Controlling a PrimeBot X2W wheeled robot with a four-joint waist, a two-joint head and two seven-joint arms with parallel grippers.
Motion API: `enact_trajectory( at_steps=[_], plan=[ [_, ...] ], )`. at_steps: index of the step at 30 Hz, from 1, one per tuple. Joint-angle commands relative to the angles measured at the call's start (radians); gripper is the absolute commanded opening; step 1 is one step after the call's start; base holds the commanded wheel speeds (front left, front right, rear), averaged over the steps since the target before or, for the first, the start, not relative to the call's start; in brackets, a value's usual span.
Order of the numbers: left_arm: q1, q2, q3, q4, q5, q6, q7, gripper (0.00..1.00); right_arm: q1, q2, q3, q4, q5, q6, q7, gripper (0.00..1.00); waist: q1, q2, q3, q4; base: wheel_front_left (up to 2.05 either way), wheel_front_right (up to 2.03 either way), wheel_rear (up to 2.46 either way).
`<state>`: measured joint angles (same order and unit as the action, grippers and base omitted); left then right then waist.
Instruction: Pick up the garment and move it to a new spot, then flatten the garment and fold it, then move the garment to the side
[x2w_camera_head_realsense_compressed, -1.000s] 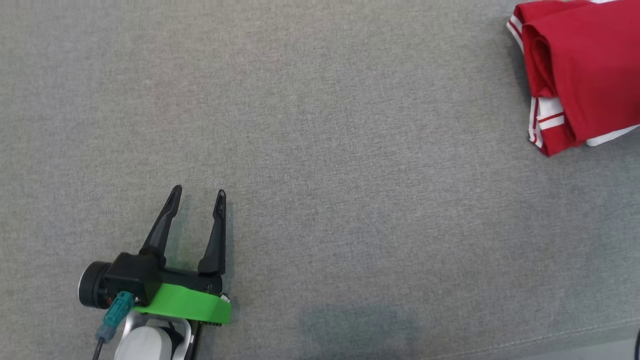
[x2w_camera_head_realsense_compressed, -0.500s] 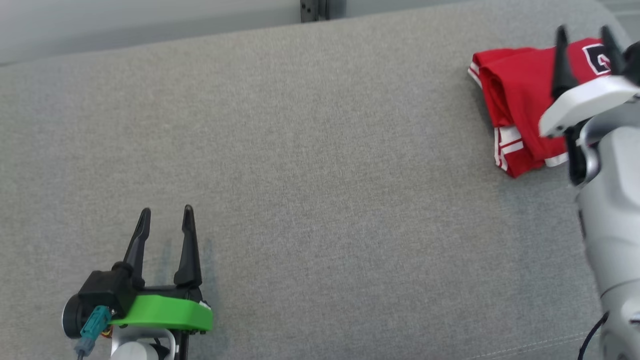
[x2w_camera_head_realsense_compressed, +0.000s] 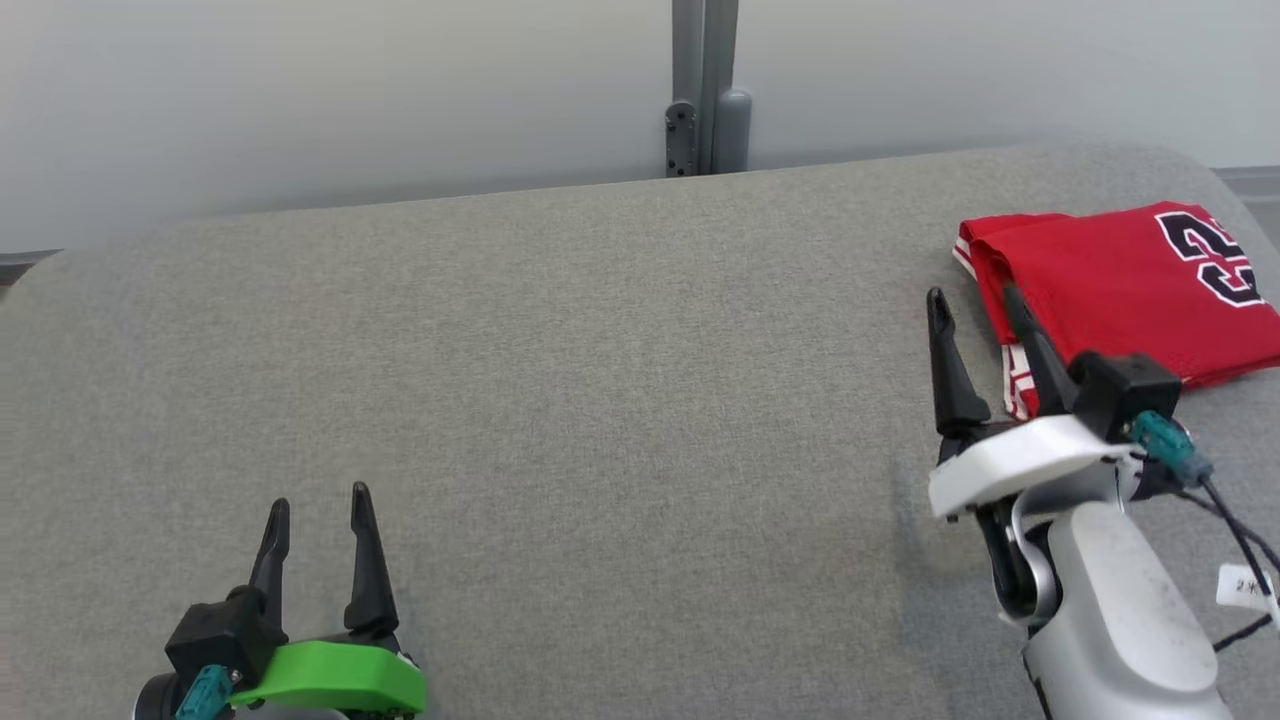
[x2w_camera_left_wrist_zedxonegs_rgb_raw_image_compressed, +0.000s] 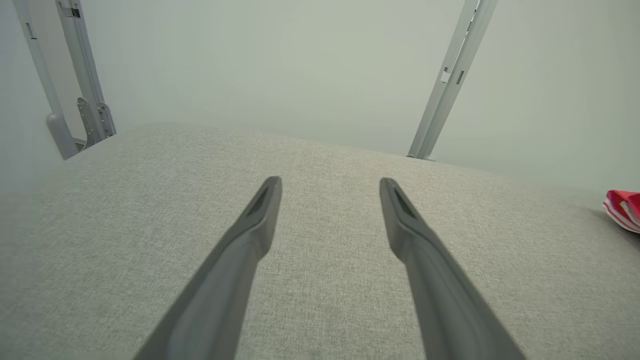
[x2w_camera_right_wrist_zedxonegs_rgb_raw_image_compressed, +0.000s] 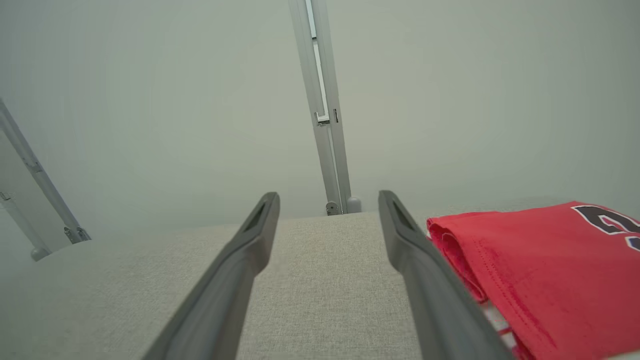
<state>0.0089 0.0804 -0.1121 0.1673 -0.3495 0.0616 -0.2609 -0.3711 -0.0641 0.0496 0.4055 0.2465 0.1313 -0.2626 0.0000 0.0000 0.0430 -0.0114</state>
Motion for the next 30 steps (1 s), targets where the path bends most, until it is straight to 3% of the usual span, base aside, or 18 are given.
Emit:
enact_trajectory(
  at_steps=[1,13,30],
  plan=[
    [0.018,-0.002,-0.002,-0.001,0.013,0.006,-0.004,1.00,0.049,0.005,0.008,-0.029,-0.010,-0.001,-0.002,1.00,0.0000,0.0000,-0.041,0.046,0.00,0.00,0.00],
    [0.055,-0.010,-0.006,-0.013,0.015,0.002,-0.004,1.00,0.287,0.012,0.053,-0.186,0.028,-0.001,-0.003,1.00,0.0000,0.0000,-0.048,0.075,0.00,0.00,0.00],
    [0.040,-0.002,-0.029,0.007,0.024,-0.004,-0.004,1.00,0.310,0.012,0.031,-0.208,0.013,-0.001,-0.003,1.00,0.0000,0.0000,-0.041,0.064,0.00,0.00,0.00]
  ],
)
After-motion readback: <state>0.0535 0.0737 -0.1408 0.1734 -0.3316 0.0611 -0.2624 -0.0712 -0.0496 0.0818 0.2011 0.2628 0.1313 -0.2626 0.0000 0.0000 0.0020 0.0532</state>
